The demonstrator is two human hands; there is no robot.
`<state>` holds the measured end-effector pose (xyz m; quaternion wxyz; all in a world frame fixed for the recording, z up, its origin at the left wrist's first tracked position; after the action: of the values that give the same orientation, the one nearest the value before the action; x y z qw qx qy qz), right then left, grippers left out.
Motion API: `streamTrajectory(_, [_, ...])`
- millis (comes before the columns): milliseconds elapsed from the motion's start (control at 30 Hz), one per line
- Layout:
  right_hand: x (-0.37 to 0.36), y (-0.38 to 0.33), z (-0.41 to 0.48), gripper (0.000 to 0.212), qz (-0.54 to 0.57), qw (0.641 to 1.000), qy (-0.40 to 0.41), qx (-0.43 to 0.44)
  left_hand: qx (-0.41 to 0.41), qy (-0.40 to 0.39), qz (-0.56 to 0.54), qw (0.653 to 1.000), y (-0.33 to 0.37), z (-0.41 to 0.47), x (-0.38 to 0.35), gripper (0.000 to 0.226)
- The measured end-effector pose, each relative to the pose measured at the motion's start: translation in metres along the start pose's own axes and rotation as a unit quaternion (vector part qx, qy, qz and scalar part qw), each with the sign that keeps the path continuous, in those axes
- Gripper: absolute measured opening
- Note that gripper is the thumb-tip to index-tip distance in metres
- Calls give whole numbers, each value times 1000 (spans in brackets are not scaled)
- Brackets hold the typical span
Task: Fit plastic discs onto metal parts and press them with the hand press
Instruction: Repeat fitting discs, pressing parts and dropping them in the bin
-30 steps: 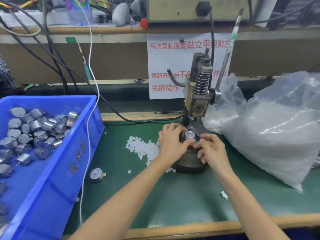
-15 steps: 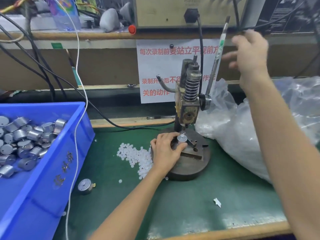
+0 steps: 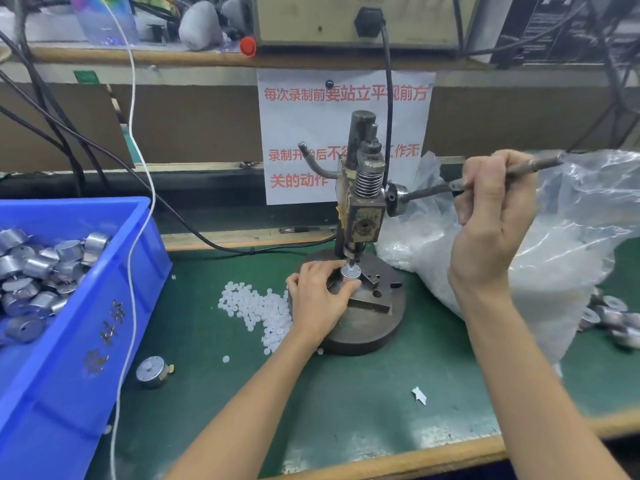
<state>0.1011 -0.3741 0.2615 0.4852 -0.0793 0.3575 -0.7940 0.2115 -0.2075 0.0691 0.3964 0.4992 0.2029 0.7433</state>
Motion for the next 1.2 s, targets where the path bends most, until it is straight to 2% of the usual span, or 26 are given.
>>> streamTrajectory(267, [-9,-1,27,19,-12,1000,12,16,-6,-8,12,1000,1,1,-1,35])
streamTrajectory(467, [-37,31,86,10,-65,993,0,-97,-16,-27,42,999,2,0,-4,37])
streamTrajectory(533, [-41,47,85,23,-60,989,-21,-136,-18,-30,42,999,1,0,-5,37])
streamTrajectory(633, [-33,66,47,38,-75,980,-62,-176,-17,-33,35,999,-1,0,-6,37])
streamTrajectory(733, [-4,79,-11,32,-98,975,-51,-191,-6,-45,27,999,-1,1,-7,38])
streamTrajectory(800, [12,92,-55,24,-106,963,-74,-239,12,-44,19,999,1,-2,-3,36])
streamTrajectory(900, [23,116,-121,16,-130,909,-183,-351,15,-22,-19,999,14,-24,11,32])
streamTrajectory(1000, [24,118,-173,16,-45,857,-242,-452,-40,-56,-82,994,46,-68,13,26])
streamTrajectory(1100, [35,108,-199,18,-6,844,-247,-476,-58,-82,-103,990,67,-110,8,34])
streamTrajectory(1200, [64,99,-216,17,16,842,-209,-497,-64,-110,-126,984,83,-138,-4,37])
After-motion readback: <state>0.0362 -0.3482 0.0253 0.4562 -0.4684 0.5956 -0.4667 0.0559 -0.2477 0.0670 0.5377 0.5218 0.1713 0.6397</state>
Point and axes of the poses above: each hand's wrist, its own z-axis towards the middle knuckle, its own x-axis out of the back of the hand, y = z × x, the point moved 10 cm from there along z, towards the middle knuckle
